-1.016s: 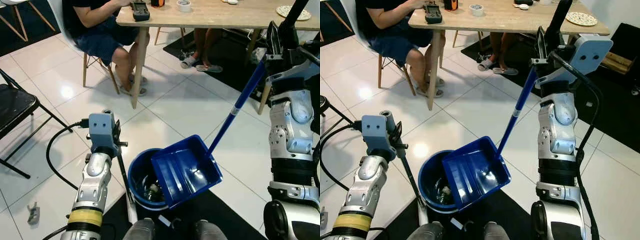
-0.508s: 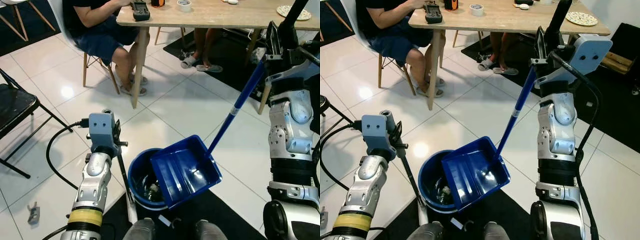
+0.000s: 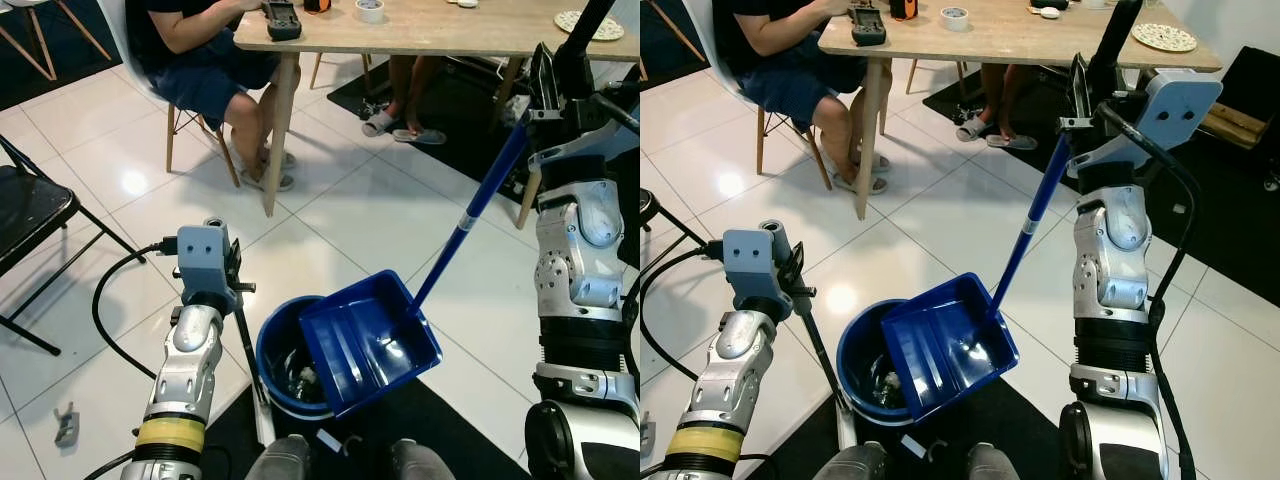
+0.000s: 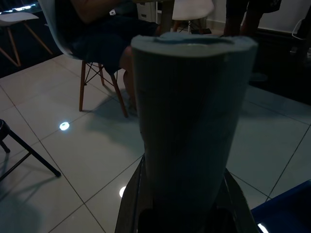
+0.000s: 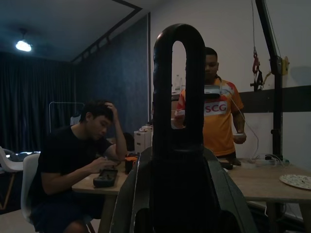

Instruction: Sweep floor

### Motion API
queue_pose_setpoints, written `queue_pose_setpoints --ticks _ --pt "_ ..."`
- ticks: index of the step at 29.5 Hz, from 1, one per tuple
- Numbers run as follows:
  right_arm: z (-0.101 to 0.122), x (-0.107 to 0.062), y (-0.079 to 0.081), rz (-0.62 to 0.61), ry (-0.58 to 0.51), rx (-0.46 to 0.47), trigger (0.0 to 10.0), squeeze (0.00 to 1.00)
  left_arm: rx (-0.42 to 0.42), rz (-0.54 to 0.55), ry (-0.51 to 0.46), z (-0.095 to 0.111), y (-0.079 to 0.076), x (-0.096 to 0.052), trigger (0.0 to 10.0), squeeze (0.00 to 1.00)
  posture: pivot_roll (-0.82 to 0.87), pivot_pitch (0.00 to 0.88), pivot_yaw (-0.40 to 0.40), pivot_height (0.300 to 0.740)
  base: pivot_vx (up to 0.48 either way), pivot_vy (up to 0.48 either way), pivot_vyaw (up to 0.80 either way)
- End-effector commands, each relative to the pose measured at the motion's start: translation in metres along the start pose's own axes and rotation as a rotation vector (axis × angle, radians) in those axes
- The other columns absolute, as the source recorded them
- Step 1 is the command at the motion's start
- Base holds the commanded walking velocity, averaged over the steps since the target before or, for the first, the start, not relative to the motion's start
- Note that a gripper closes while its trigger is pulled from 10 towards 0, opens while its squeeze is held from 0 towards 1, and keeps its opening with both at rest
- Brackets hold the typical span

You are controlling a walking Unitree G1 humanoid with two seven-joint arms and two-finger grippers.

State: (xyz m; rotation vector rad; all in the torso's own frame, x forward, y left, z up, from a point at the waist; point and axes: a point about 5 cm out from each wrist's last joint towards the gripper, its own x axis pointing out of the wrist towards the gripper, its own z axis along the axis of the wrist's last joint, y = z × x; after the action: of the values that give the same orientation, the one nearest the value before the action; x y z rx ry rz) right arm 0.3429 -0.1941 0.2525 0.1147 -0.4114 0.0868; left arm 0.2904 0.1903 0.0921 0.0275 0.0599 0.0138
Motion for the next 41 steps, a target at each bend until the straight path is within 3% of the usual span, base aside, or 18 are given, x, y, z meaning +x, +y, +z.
queue_pose_setpoints --ticks 1,9,41 --pt "0.0105 0.0018 0.0024 0.003 -0.046 0.000 10.0 0.00 0.002 0.006 -0.022 0.0052 0.0023 0.0017 10.0 0.00 0.09 0.064 0.008 0.694 0.000 0.000 0.00" --pt "0.0101 0.0017 0.0021 0.002 -0.045 -0.003 10.0 0.00 -0.002 0.005 -0.025 0.0057 0.0023 0.0018 10.0 0.00 0.09 0.064 0.008 0.694 0.000 0.000 0.00" --pt "0.0086 0.0024 0.0013 -0.004 -0.041 -0.004 10.0 0.00 0.002 0.007 -0.028 0.0057 0.0020 0.0003 10.0 0.00 0.09 0.067 0.007 0.694 -0.413 0.000 0.00"
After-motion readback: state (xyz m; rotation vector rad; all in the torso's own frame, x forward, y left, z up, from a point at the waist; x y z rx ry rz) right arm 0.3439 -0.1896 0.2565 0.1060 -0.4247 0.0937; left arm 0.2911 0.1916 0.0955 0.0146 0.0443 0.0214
